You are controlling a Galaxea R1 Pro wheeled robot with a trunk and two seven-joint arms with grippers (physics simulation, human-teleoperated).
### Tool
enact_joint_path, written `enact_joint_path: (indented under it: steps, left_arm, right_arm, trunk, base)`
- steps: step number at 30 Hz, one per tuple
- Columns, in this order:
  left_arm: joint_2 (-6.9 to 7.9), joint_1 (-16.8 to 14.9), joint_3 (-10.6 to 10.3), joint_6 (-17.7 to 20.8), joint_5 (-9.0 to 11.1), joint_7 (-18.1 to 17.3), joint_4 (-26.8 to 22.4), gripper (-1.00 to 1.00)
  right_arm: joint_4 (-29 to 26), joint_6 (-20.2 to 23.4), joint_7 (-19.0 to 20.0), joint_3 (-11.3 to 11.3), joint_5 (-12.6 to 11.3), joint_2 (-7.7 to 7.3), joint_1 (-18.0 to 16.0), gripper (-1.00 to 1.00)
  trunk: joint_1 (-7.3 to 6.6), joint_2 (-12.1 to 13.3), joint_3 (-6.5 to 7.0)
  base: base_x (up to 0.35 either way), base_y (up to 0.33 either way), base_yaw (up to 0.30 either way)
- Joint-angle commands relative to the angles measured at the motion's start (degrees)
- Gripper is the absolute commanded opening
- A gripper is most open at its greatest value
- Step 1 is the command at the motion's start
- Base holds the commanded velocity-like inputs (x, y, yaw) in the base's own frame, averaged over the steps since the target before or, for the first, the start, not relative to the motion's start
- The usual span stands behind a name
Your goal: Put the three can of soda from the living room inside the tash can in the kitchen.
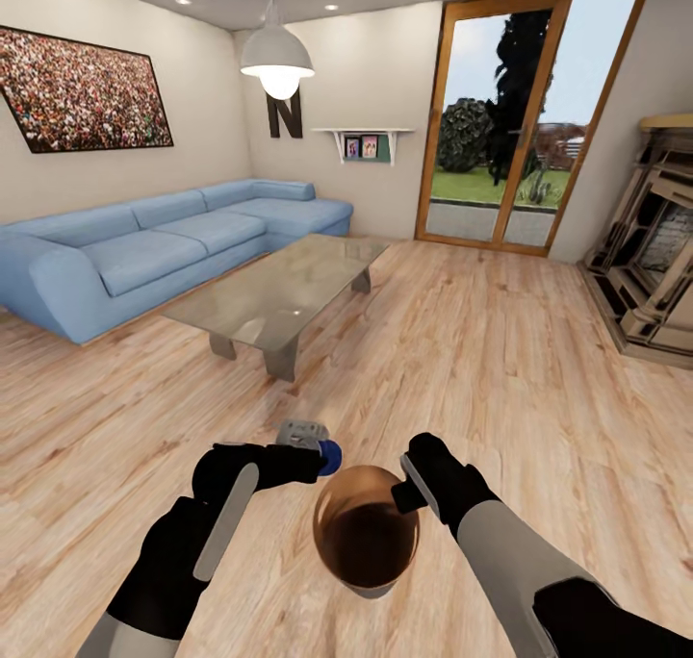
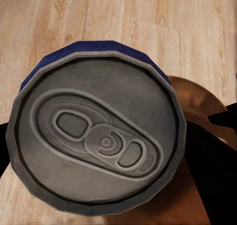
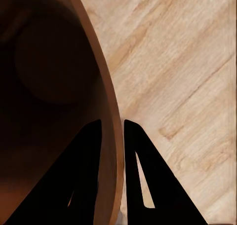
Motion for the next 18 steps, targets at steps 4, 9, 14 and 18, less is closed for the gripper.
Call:
enact_joint_path:
  steps: [4,9,14,18]
  left_arm:
    - [-0.13,0.0,-1.4,0.0,-0.1,0.0,0.0,-1.00]
    - [-0.17,0.0,-3.0,0.0,-0.1,0.0,0.0,-1.00]
    - [-0.23,0.0,-4.3,0.0,-0.1,0.0,0.0,-1.00]
    - [-0.32,0.0,-6.1,0.0,-0.1,0.0,0.1,-1.00]
  right_arm:
    - [0.2,0.0,-0.1,-0.1,-1.4,0.05,-0.2,-1.00]
    - [0.2,0.0,-0.3,-0.1,-1.5,0.10,-0.3,-1.00]
    - [0.2,0.0,-0.3,-0.1,-1.5,0.12,-0.3,-1.00]
    - [0.3,0.0,-0.4,-0.1,-1.5,0.10,-0.4,-1.00]
  trunk:
    - [-0.89,1.6,0.73]
    - [-1.99,3.6,1.62]
    - [-3.08,5.6,2.52]
    - [-3.96,7.2,3.24]
  base:
    - [0.000,0.000,0.000]
    - [0.000,0.000,0.000]
    - [0.000,0.000,0.000]
    - [0.000,0.000,0.000]
